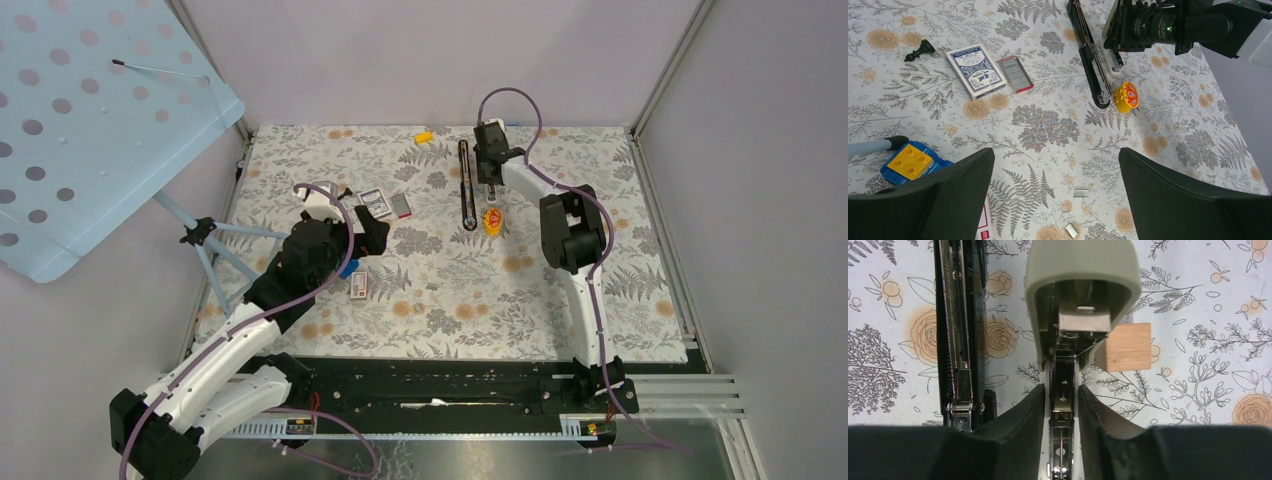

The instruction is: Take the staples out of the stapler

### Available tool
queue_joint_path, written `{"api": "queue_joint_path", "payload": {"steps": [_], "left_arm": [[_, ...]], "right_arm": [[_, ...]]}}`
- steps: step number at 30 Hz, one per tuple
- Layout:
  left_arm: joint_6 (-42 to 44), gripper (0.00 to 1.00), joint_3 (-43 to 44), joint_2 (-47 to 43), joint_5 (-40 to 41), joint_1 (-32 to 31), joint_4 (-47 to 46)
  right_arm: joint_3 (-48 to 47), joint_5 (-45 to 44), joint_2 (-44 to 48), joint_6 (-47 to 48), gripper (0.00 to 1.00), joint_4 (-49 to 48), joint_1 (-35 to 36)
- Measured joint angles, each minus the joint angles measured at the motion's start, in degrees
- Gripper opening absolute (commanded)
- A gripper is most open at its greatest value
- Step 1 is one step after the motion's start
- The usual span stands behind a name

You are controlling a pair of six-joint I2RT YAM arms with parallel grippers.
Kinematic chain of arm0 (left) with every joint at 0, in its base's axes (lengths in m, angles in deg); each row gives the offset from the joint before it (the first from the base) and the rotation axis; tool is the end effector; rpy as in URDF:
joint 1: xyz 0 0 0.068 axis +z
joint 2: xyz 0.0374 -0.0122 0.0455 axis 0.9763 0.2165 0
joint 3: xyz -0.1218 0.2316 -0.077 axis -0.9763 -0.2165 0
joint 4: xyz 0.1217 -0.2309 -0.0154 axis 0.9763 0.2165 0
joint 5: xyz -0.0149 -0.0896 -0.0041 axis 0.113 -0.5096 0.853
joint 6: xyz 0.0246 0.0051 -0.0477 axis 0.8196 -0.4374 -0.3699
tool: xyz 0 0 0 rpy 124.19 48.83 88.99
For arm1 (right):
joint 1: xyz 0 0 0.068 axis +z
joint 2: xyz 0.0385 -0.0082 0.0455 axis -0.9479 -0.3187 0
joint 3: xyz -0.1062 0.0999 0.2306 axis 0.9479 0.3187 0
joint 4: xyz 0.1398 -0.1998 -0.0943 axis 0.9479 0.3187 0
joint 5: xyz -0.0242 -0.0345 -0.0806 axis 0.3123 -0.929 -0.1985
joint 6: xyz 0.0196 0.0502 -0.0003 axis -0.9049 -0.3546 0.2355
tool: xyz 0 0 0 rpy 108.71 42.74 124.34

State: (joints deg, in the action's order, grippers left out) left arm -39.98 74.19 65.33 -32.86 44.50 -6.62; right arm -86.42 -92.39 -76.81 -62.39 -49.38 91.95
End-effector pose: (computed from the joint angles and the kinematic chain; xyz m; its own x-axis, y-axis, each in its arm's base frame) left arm 0.1721 -0.1029 0.3044 -0.3731 -0.2953 -0.8796 0.2174 0.8938 -0.3923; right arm 0.5106 0.1806 0.1643 -0.6441 -0.1285 -0.7540 -0.0724 0.9916 -0.1072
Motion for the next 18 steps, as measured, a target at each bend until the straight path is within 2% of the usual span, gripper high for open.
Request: {"api": "queue_joint_path", "payload": {"steps": [4, 13, 18], "left_arm": [[0.00, 0.99, 0.00, 0.33, -0.20, 0.00, 0.00], [0.00, 0.99, 0.00, 1.33, -0.42, 0.00, -0.17], [-0.42, 0.99, 0.17, 2.49, 0.13, 0.00, 0.07]], "right_arm": [[0.00, 0.74, 0.02, -0.52, 0.49, 0.17, -0.09], [0.00, 2.49, 0.50, -2.12, 0.57, 1.05, -0.20], [2.43, 2.45, 5.20, -2.51, 0.65, 1.16, -0.20]]}}
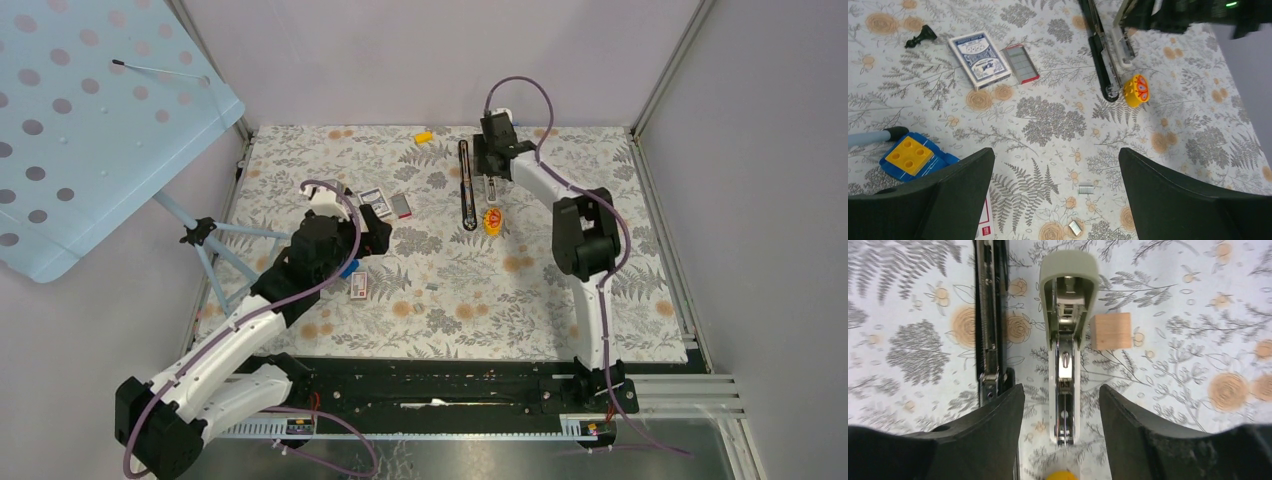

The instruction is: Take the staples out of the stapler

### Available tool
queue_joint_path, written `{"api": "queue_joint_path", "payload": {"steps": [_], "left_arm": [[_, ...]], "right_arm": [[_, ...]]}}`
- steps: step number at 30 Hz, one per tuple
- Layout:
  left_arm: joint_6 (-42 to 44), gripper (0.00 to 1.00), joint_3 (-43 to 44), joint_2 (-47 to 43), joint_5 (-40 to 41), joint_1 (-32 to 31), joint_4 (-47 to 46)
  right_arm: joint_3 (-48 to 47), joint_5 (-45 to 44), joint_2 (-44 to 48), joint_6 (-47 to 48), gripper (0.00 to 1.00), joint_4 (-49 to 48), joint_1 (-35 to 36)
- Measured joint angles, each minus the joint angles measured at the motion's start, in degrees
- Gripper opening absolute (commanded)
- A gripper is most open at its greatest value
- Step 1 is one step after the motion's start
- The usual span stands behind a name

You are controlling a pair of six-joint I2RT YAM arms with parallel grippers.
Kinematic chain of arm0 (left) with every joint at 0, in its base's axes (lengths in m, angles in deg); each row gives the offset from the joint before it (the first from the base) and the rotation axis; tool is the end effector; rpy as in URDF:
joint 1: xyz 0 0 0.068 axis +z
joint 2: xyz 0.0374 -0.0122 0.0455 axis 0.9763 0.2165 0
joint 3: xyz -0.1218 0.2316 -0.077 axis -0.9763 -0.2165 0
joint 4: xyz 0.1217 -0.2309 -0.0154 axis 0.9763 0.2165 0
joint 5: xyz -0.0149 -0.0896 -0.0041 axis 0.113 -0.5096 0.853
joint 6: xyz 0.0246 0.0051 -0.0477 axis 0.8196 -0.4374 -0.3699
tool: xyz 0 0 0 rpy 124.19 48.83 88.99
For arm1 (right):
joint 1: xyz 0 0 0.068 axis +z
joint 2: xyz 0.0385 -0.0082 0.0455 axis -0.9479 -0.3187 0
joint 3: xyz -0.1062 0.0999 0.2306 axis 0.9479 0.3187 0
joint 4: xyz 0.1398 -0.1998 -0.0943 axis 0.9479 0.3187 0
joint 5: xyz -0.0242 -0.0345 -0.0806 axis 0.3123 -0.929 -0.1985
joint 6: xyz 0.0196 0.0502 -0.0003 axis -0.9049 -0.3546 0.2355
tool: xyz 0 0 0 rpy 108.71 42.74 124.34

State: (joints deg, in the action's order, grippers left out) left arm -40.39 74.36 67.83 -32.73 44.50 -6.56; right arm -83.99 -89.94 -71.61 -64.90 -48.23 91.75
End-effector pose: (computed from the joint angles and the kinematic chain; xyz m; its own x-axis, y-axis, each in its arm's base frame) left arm 0.1790 -0.1073 0.2973 -0.4042 -0.2822 -0.8700 0.1993 0.9012 -0.3849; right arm 0.4992 0.1759 0.1953 -0.6317 -0.0752 -0.7715 -0.0715 0.9967 -0.0386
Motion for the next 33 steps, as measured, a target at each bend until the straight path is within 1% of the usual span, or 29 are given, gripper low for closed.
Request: {"api": "queue_joint_path", "payload": {"steps": [2, 5, 6, 7, 12, 14, 15, 20, 25, 33], "left_arm": [[-0.70, 0.99, 0.87, 1.33, 0.57, 0.00, 1.22], [-2.19, 0.99, 4.37, 4.98, 1.95, 0.11, 5.16], [-2.51, 0.99, 5.53, 6.10, 2.32, 0.13, 6.12], [-2.97, 0.99, 6.64, 7.19, 2.73, 0.26, 6.91], [-4.76, 0.99, 10.45, 11.23, 4.94, 0.98, 11.37], [-5.42, 0.99, 12.04, 13.42, 5.68, 1.92, 13.70], [-5.68, 0.99, 12.70, 14.53, 5.86, 2.45, 14.62], [-7.34, 0.99, 13.84, 18.93, 5.92, 4.66, 17.70], [-9.22, 0.99, 13.92, 22.03, 4.42, 6.58, 18.84], [-10.27, 0.99, 16.04, 28.17, 1.49, 7.78, 18.32]], "right_arm": [[2.10, 0.02, 3.72, -0.24, 0.68, -0.31, -0.04], [5.75, 1.05, 10.36, -1.31, 0.72, -0.74, -0.39], [6.91, 1.55, 12.76, -1.79, 0.74, -1.03, -0.66], [7.98, 2.01, 15.23, -2.32, 0.79, -1.38, -1.03], [13.42, 3.74, 24.68, -5.49, 0.89, -3.32, -3.39], [16.59, 4.02, 28.02, -7.98, 0.97, -3.72, -4.55], [17.94, 4.09, 29.27, -9.11, 0.99, -3.72, -5.07], [26.16, 4.50, 34.80, -14.21, 1.00, -4.22, -6.99], [36.06, 4.57, 40.39, -18.10, 1.00, -5.51, -7.15], [43.39, 9.49, 43.50, -20.02, 1.00, -6.36, -7.34]]}}
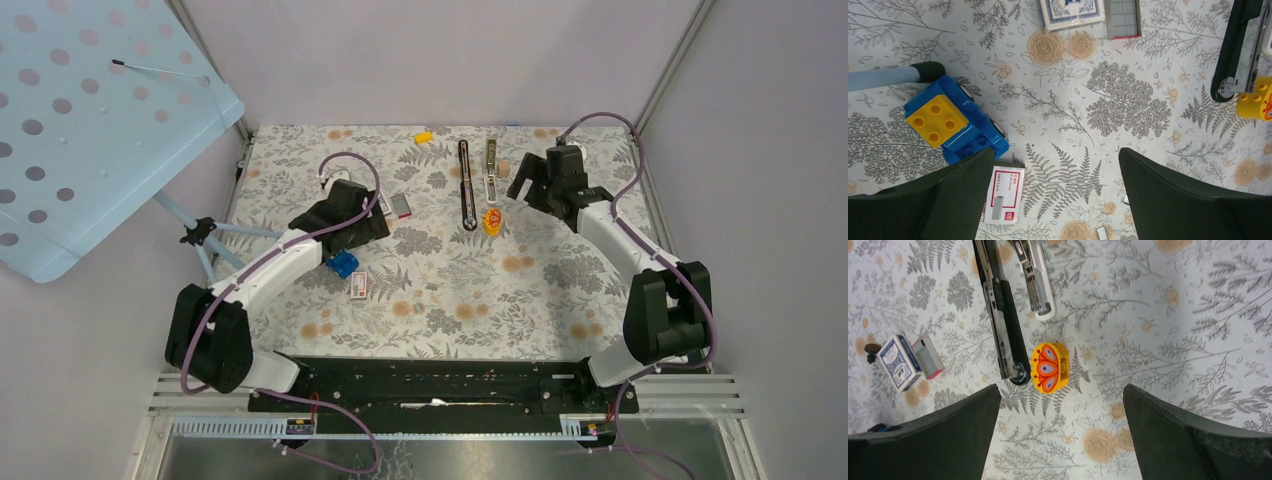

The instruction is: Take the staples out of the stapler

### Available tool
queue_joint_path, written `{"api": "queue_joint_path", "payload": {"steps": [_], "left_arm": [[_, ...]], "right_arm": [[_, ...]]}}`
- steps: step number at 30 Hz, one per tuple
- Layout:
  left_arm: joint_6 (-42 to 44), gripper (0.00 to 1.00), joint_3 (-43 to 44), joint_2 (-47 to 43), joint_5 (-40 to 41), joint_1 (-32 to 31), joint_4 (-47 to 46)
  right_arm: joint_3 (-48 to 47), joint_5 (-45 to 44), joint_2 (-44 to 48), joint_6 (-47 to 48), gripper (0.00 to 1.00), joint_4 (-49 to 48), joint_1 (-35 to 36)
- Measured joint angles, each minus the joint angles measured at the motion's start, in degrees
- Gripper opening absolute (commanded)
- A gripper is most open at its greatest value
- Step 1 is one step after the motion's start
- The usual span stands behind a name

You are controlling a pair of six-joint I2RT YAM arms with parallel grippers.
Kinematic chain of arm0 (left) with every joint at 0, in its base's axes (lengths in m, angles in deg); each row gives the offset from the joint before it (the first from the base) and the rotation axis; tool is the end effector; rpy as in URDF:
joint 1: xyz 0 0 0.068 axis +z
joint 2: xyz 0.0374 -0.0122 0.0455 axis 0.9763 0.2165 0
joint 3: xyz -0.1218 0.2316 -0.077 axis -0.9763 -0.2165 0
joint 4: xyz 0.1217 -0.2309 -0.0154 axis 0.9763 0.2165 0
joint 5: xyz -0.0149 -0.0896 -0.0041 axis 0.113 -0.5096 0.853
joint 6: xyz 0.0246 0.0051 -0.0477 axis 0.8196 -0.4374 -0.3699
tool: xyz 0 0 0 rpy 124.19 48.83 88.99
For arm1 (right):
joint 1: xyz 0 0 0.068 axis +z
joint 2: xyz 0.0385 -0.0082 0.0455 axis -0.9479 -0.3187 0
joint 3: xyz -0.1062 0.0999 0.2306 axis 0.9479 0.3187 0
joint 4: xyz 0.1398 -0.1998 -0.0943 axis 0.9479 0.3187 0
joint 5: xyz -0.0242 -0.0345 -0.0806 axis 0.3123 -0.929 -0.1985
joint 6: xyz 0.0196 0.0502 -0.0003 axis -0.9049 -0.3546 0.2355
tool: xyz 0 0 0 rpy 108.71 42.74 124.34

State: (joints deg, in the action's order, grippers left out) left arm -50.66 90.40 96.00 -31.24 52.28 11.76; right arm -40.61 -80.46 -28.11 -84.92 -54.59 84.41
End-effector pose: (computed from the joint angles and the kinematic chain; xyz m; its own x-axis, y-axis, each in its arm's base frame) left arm 0.2663 -0.1161 0.2510 -0.7046 -0.3314 -0.6275 -0.2051 0.9416 -0.2670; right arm 0.3461 0.0771 0.2742 -0.5604 0.3644 -0.7438 0.1226 0.9246 0.3606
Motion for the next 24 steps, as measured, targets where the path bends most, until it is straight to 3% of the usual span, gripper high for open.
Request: {"api": "queue_joint_path", "payload": {"steps": [8, 12, 17, 24], "left_arm": [[1.09, 0.99, 0.48, 2.19, -1.68, 0.50, -0.70], [1.88, 0.99, 0.46, 1.16, -5.05, 5.01, -2.05], [2.89, 0.98, -0.61, -2.05, -6.71, 10.10, -2.99], [5.05, 0.97, -0.85, -4.33, -8.98, 11.26, -2.93]], "right_arm": [[2.38, 4.09, 1.38, -1.31, 1.00, 0.11, 0.33], [0.72, 2.40, 0.39, -1.53, 1.00, 0.61, 3.15], [-8.02, 0.50, -6.47, 0.42, 0.97, 0.28, 11.28], [-26.08, 2.03, -23.43, 5.92, 0.77, 0.44, 19.61]]}}
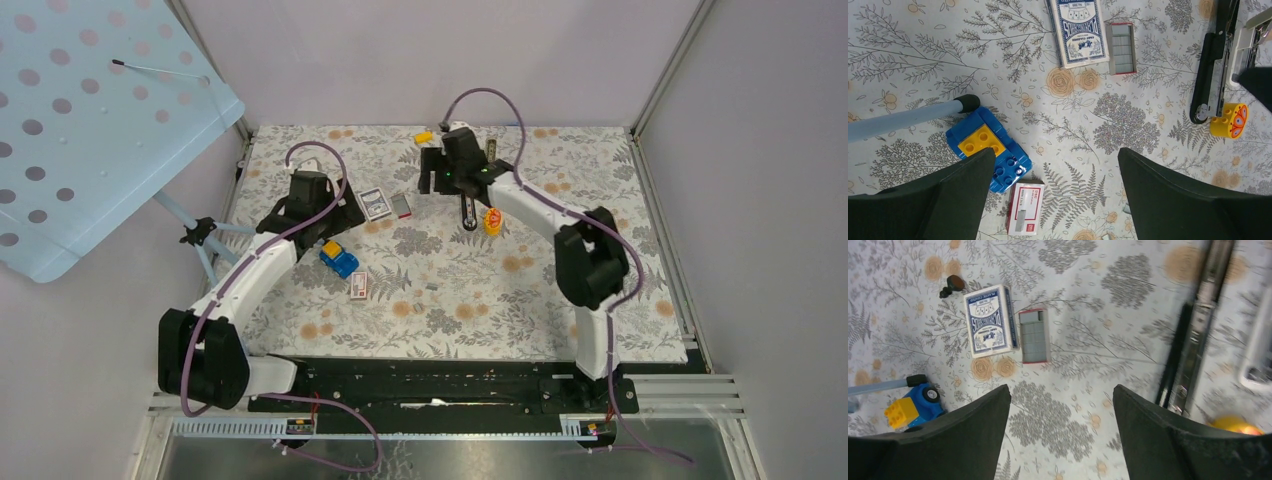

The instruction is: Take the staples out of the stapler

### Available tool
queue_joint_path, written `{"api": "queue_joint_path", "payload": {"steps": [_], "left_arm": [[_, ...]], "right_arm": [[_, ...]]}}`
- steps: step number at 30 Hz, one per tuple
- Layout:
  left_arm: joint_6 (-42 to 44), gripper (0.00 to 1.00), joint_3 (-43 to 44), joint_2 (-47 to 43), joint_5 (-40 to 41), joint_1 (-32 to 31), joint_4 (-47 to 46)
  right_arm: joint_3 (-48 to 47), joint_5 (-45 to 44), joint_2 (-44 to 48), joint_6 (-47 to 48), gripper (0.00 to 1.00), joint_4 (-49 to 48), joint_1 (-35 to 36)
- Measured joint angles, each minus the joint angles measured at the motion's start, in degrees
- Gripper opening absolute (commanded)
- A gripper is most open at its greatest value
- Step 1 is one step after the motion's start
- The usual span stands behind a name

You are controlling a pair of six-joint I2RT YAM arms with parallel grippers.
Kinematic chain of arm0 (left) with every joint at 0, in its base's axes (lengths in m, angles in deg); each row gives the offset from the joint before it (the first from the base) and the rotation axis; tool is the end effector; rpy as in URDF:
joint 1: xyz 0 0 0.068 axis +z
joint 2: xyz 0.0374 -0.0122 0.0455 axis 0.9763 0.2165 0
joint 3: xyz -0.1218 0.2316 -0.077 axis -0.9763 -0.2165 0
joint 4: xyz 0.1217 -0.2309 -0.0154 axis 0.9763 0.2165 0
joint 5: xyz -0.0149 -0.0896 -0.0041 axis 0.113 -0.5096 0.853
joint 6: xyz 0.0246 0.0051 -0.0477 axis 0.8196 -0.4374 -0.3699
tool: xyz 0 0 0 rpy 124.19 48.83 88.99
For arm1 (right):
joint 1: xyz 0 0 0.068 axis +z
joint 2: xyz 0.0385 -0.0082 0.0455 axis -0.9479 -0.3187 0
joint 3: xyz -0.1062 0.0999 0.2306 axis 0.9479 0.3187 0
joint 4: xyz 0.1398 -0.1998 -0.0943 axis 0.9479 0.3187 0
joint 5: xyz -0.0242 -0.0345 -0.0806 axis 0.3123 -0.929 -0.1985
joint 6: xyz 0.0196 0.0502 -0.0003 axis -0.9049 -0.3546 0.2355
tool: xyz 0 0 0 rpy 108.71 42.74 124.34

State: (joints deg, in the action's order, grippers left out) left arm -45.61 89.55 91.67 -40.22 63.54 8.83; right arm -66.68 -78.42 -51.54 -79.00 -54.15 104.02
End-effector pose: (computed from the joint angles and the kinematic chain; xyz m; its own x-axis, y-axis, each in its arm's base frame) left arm 0.2746 -0.0653 0.2696 -0.6479 -0.3995 -0.6485 -0.2044 0.9114 -0.3572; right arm 0.3916 0.2488 0.2693 -0.6115 0.0709 -0.7881 -0.2945 0.9041 0.3098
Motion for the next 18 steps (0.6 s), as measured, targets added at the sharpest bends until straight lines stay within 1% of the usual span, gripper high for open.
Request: {"api": "queue_joint_path", "payload": {"steps": [5, 7, 10, 13, 18], "left_arm": [[2.16, 0.96, -1.09, -1.36, -0.22, 0.20, 0.02], [2.89, 0.96, -1.49, -1.70, -0.28, 0.22, 0.02], [3.67, 0.96, -1.60, -1.73, -0.87, 0.31, 0.04], [4.26, 0.96, -1.60, -1.73, -1.60, 0.44, 0.02], [4.66, 0.96, -1.60, -1.73, -3.02, 0.63, 0.00]], "right_arm": [[-10.38, 2.05, -11.72, 2.19, 0.66, 1.27, 1.64], [-13.64, 3.08, -15.56, 2.36, 0.63, 2.32, 1.64], [-17.14, 5.22, -20.04, 2.34, 0.60, 3.37, 1.57], [-18.75, 7.13, -22.73, 2.25, 0.59, 3.39, 1.57], [-19.34, 9.20, -24.46, 1.64, 0.56, 3.37, 1.57]]}}
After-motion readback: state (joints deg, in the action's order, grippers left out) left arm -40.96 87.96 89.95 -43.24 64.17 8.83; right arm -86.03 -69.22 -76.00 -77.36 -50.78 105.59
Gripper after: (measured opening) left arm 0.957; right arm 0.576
